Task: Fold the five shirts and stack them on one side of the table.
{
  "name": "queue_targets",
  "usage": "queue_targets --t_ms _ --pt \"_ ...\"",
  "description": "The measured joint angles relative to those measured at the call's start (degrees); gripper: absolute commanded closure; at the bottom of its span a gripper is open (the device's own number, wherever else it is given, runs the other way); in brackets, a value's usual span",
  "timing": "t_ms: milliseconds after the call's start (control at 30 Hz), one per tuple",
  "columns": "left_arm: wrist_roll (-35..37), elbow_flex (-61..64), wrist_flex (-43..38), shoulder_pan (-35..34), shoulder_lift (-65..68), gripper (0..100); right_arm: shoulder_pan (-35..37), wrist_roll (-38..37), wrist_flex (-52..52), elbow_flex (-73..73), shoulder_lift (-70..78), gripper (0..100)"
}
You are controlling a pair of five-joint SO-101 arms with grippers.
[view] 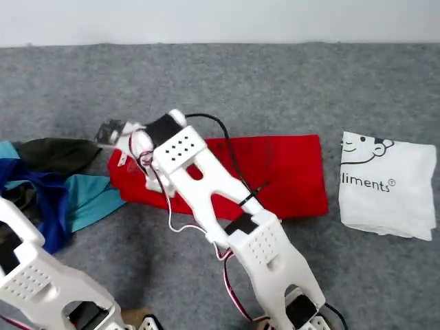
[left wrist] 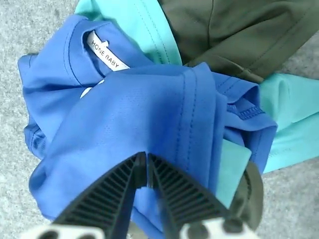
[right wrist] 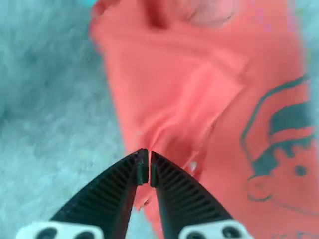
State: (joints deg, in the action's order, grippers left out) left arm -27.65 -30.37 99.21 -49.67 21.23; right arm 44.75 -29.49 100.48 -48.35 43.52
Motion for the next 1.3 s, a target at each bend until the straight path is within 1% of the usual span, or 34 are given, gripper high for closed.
queue_targets --t_ms 133,200,400,500,667,767,867,933,1033,1200,1300 --pt "0.0 0.0 0.0 0.0 0.0 98 -1.0 0.0 0.0 7.8 -2.2 99.0" --pt "0.0 0.0 0.0 0.0 0.0 98 -2.8 0.0 0.0 9.6 -2.2 99.0" --pt "0.0 0.0 0.0 0.0 0.0 98 -10.7 -3.7 -3.5 9.8 3.4 99.0" --pt "0.0 0.0 0.0 0.0 0.0 98 -11.8 -4.0 -4.4 9.1 4.2 99.0" --pt "0.0 0.0 0.0 0.0 0.0 98 -10.3 -4.2 -2.5 -0.2 4.6 99.0" --pt "0.0 0.0 0.0 0.0 0.0 98 -7.9 -4.2 -0.3 -7.6 4.9 99.0" --pt "0.0 0.0 0.0 0.0 0.0 98 -5.1 -4.2 -0.3 -13.0 4.9 99.0" --pt "0.0 0.0 0.0 0.0 0.0 98 -3.0 -4.3 -1.0 -13.5 4.9 99.0" --pt "0.0 0.0 0.0 0.0 0.0 98 0.2 -4.3 -4.7 -13.1 6.8 99.0" --pt "0.0 0.0 0.0 0.0 0.0 98 4.2 -4.3 -11.8 -12.6 14.4 99.0" --pt "0.0 0.0 0.0 0.0 0.0 98 6.2 -4.3 -13.1 -12.5 17.4 99.0"
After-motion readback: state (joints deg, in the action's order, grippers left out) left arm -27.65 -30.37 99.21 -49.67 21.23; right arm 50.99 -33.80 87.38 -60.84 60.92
